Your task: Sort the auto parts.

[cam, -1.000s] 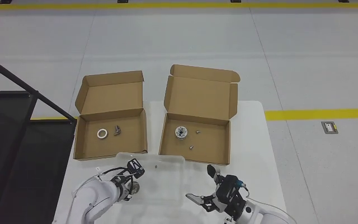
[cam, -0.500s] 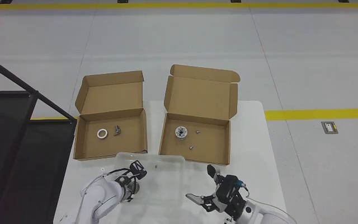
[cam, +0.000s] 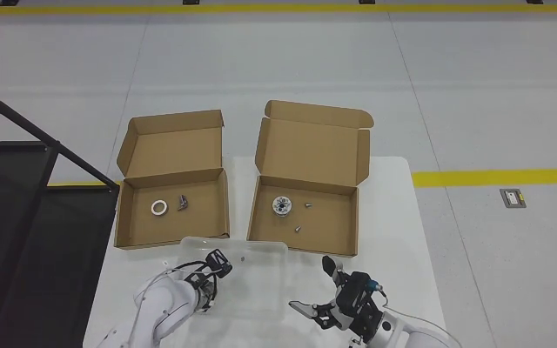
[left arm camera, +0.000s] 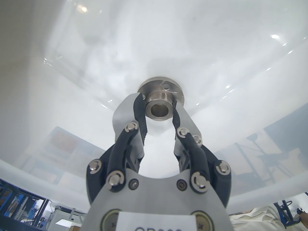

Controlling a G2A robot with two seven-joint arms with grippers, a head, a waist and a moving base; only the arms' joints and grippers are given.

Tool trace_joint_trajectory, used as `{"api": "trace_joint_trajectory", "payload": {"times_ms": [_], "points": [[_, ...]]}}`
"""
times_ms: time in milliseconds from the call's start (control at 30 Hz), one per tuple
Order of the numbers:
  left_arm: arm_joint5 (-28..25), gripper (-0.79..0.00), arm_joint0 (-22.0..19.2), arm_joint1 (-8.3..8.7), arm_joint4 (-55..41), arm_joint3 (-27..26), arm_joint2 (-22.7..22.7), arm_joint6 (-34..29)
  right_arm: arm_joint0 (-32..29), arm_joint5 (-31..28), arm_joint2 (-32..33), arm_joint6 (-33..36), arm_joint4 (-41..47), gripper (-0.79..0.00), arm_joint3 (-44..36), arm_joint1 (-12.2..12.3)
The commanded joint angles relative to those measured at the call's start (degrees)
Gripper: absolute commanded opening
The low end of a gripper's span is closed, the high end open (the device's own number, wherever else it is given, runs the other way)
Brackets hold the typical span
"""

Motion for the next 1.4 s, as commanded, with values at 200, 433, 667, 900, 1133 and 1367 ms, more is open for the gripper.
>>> {"api": "trace_joint_trajectory", "payload": {"times_ms": [200, 433, 667, 900, 1133, 1367], "points": [[0.05, -0.785, 0.05, -0.04, -0.71, -0.75, -0.75, 0.75, 0.0, 0.0, 0.0, 0.0, 0.0, 0.0, 0.0, 0.0], [-5.27, -0.785, 2.45, 1.05, -11.16, -6.33, -8.41, 1.69, 0.0, 0.0, 0.0, 0.0, 0.0, 0.0, 0.0, 0.0], [-16.09, -0.785, 7.48, 2.84, -30.75, -11.71, -20.96, 4.13, 0.0, 0.0, 0.0, 0.0, 0.0, 0.0, 0.0, 0.0], [-26.95, -0.785, 10.37, 5.9, -51.43, -11.51, -28.13, 10.5, 0.0, 0.0, 0.0, 0.0, 0.0, 0.0, 0.0, 0.0], [-38.05, -0.785, 9.31, 12.03, -61.7, -6.91, -25.42, 21.6, 0.0, 0.0, 0.0, 0.0, 0.0, 0.0, 0.0, 0.0], [-38.06, -0.785, 5.59, 17.44, -71.73, -4.12, -21.8, 21.63, 0.0, 0.0, 0.0, 0.0, 0.0, 0.0, 0.0, 0.0]]}}
